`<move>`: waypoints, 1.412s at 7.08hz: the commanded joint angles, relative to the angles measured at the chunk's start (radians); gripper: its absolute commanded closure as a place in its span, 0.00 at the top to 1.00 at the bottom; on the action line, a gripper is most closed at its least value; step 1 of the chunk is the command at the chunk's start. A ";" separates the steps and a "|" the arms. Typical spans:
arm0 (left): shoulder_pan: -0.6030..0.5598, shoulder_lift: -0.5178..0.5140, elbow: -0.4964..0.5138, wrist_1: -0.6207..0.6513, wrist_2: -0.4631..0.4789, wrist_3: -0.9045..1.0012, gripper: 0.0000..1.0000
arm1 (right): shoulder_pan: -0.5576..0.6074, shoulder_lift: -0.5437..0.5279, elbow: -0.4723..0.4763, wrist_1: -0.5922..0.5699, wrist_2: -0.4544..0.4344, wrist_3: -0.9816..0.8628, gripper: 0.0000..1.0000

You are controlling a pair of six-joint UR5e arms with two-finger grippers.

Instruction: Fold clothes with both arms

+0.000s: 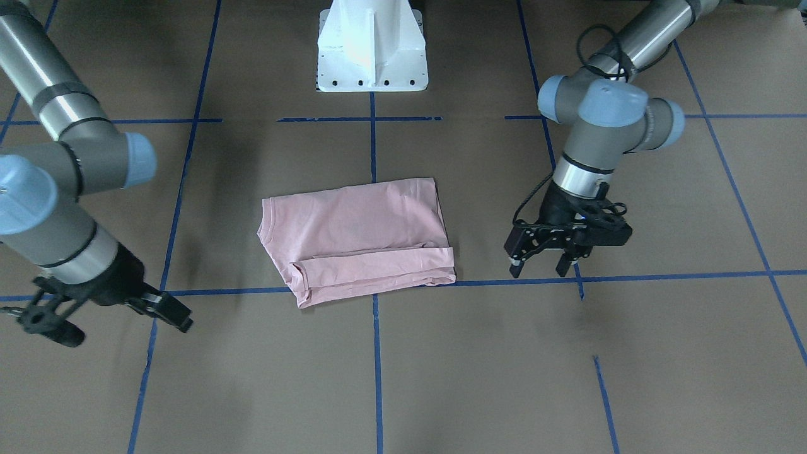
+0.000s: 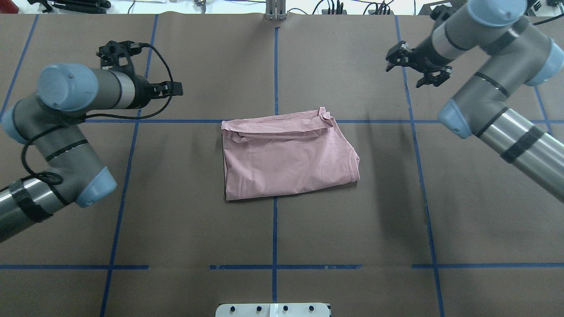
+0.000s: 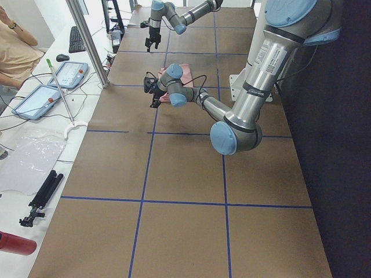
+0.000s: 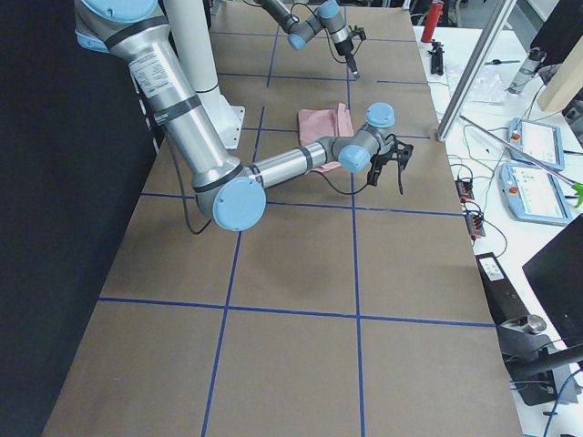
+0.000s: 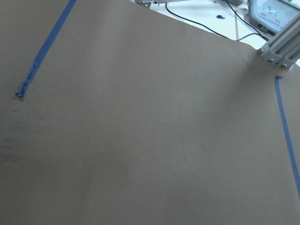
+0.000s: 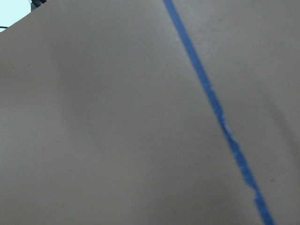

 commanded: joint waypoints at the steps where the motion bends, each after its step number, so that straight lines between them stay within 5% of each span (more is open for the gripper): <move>1: -0.237 0.227 -0.079 0.002 -0.251 0.451 1.00 | 0.208 -0.210 0.038 -0.002 0.119 -0.486 1.00; 2: -0.395 0.349 -0.116 0.013 -0.342 0.710 1.00 | 0.275 -0.275 0.024 -0.022 0.125 -0.687 1.00; 4: -0.621 0.432 -0.107 0.069 -0.517 1.004 1.00 | 0.405 -0.296 0.016 -0.216 0.150 -1.031 1.00; 5: -0.667 0.434 -0.112 0.202 -0.565 1.081 1.00 | 0.497 -0.291 0.031 -0.354 0.182 -1.171 1.00; 7: -0.696 0.436 -0.252 0.577 -0.564 1.156 1.00 | 0.516 -0.352 0.071 -0.399 0.188 -1.269 1.00; 10: -0.689 0.553 -0.256 0.633 -0.556 1.160 1.00 | 0.490 -0.404 0.117 -0.399 0.191 -1.270 1.00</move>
